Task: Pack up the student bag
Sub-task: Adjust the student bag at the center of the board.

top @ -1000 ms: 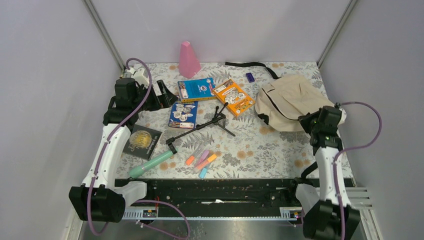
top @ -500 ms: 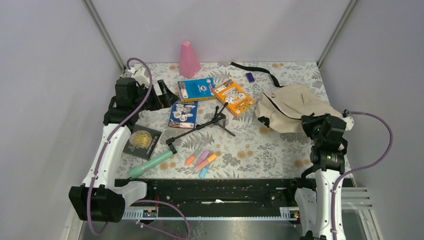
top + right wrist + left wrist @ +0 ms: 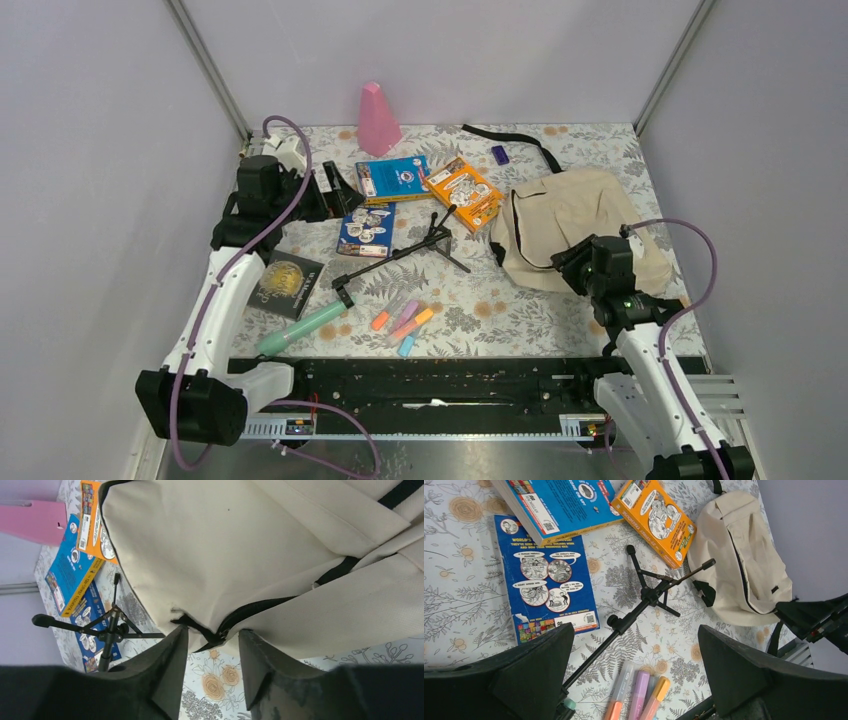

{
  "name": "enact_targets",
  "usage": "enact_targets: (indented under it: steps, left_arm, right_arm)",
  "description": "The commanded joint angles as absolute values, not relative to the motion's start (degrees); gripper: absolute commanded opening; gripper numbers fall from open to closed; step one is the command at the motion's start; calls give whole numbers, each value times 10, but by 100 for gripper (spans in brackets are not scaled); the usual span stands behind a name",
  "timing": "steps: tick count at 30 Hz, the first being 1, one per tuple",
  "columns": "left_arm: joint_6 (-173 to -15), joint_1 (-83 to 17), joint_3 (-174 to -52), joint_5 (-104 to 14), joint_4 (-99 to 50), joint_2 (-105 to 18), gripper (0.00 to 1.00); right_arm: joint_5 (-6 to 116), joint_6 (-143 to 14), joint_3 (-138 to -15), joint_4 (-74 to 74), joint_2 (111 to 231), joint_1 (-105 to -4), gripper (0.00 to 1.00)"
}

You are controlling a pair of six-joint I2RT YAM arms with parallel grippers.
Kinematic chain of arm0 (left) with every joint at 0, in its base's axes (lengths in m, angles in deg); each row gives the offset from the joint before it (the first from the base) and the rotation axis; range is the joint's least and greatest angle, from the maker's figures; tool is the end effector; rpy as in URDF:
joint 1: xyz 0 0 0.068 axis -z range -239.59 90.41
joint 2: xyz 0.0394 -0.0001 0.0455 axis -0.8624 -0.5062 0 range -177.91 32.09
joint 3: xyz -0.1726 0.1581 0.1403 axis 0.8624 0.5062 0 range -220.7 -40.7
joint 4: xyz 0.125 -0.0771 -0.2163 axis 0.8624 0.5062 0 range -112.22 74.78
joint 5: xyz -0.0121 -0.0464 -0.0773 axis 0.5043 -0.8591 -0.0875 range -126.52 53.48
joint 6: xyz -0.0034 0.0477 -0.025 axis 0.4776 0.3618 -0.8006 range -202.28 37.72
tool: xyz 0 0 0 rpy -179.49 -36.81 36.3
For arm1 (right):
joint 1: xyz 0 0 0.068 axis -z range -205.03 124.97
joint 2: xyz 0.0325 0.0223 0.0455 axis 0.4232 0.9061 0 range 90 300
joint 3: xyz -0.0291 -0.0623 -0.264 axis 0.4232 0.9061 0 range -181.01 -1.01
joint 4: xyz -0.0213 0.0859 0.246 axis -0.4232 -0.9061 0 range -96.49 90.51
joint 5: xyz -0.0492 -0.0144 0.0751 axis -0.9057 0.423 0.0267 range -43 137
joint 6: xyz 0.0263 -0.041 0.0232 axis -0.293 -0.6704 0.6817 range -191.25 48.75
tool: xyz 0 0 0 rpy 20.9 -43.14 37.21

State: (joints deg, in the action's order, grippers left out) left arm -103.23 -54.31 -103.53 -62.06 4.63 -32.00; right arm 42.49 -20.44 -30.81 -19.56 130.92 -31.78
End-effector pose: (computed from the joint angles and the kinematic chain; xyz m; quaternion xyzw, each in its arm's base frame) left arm 0.2421 -0.0379 0.3556 -0.0014 0.8441 -0.2985 0.4454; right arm 0.1653 0.0169 0.2412 0.3445 0.7997 0.2061 0.4465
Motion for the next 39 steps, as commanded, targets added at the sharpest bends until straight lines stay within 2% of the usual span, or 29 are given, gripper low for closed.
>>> enact_targets:
  steps: [1, 6, 11, 15, 21, 23, 25, 27, 39]
  left_arm:
    - [-1010, -518, -1034, -636, 11, -316, 99]
    - [-975, -444, -1013, -615, -20, -286, 99]
    - [-937, -341, -997, -582, -38, -275, 99]
    - [-954, -256, -999, -560, -55, -290, 99]
    - [-1037, -138, -964, -529, -226, -341, 99]
    - [-1060, -106, -982, -524, -254, -388, 99]
    - [-1080, -83, -1007, -507, -256, -425, 99]
    - [-1100, -73, -1019, -503, -261, -452, 99]
    - [-1150, -63, -962, -507, -308, -453, 99]
  right_arm:
    - [404, -244, -328, -162, 1311, -326, 59]
    - [344, -303, -348, -198, 1300, -325, 93]
    - [289, -345, -381, -260, 1318, -311, 100]
    - [309, -372, -393, -273, 1324, -276, 100]
    - [314, -378, -379, -272, 1322, -261, 99]
    - [338, -382, -371, -262, 1324, -260, 93]
    - [393, -405, -366, -242, 1328, -260, 83]
    - [443, -431, -365, -231, 1338, -260, 78]
    - [476, -474, -381, -229, 1440, -260, 62]
